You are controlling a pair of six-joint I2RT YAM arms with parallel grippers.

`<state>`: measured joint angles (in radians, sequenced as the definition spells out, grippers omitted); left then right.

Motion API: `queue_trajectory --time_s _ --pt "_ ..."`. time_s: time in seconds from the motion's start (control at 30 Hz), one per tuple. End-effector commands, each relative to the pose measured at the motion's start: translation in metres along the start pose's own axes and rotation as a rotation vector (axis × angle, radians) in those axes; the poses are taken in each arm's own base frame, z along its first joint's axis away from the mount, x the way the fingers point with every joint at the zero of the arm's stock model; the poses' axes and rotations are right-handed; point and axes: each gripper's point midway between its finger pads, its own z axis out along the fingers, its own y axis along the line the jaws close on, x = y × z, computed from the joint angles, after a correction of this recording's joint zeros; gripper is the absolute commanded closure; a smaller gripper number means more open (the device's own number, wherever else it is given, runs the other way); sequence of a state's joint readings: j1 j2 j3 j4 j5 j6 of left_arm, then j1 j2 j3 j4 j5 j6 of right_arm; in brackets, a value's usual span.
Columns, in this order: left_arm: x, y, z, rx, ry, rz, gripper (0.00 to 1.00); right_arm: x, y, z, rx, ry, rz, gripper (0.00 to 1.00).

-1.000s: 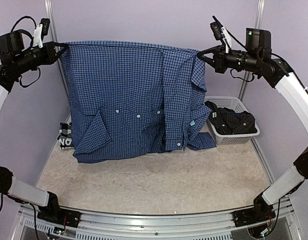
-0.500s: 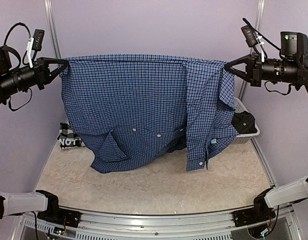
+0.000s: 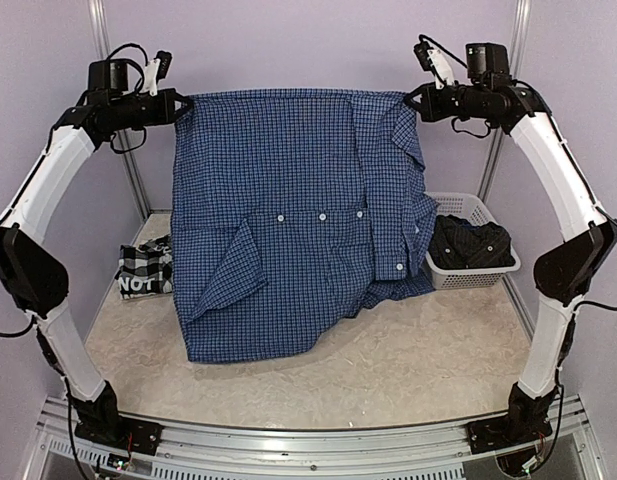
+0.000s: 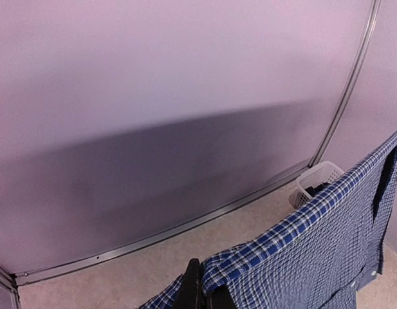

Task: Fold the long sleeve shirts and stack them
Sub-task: Flatten out the crumpled shirt at the center of the board.

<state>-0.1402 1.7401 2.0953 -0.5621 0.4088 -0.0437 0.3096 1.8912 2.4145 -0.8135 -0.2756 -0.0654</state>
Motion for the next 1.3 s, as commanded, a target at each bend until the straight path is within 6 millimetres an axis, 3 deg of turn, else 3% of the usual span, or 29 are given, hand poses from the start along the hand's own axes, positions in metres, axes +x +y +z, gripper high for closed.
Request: queue_trajectory --time_s 0.0,0.1,0.17,0.27,0.33,0.43,0.53,0.6,0.73,0.87,1.0,1.13,1.27 --pt "-0.124 0.045 -0.079 -0.246 -0.370 0.018 1.00 -0.104 -0.074 -0.087 0.323 -0.356 -0.057 1.00" --pt "-0.147 0.035 -0.101 -0.219 -0.457 0.038 1.00 -0.123 -0.065 -0.106 0.304 -0.447 -0.076 1.00" --pt "-0.146 0.027 -0.108 -0.221 -0.458 0.081 1.00 -0.126 -0.061 -0.112 0.300 -0.455 -0.087 1.00" --pt "-0.108 0.023 -0.100 -0.236 -0.391 0.125 1.00 -0.105 -0.055 -0.107 0.275 -0.397 -0.100 1.00" --pt "-0.072 0.021 -0.094 -0.239 -0.324 0.131 1.00 -0.077 -0.047 -0.099 0.235 -0.331 -0.096 1.00" --pt "-0.004 0.011 -0.086 -0.225 -0.201 0.142 1.00 -0.019 -0.033 -0.091 0.179 -0.233 -0.062 1.00" --pt "0.069 -0.020 -0.074 -0.140 -0.058 0.145 1.00 0.056 -0.003 -0.084 0.054 -0.125 0.021 1.00" --pt "0.108 -0.036 -0.067 -0.100 0.028 0.138 1.00 0.083 0.023 -0.091 -0.029 -0.116 0.070 1.00" --pt "0.152 -0.065 -0.069 -0.019 0.132 0.121 1.00 0.158 0.059 -0.088 -0.092 0.041 0.172 1.00" --pt "0.198 -0.081 -0.075 0.004 0.283 0.131 1.00 0.226 0.084 -0.092 -0.128 0.222 0.265 1.00" --pt "0.245 -0.083 -0.083 -0.012 0.432 0.180 1.00 0.261 0.095 -0.105 -0.131 0.319 0.321 1.00" --pt "0.263 -0.101 -0.088 0.042 0.476 0.199 1.00 0.289 0.102 -0.111 -0.131 0.391 0.370 1.00" --pt "0.299 -0.120 -0.089 0.114 0.550 0.234 0.97 0.309 0.110 -0.114 -0.154 0.443 0.412 0.99"
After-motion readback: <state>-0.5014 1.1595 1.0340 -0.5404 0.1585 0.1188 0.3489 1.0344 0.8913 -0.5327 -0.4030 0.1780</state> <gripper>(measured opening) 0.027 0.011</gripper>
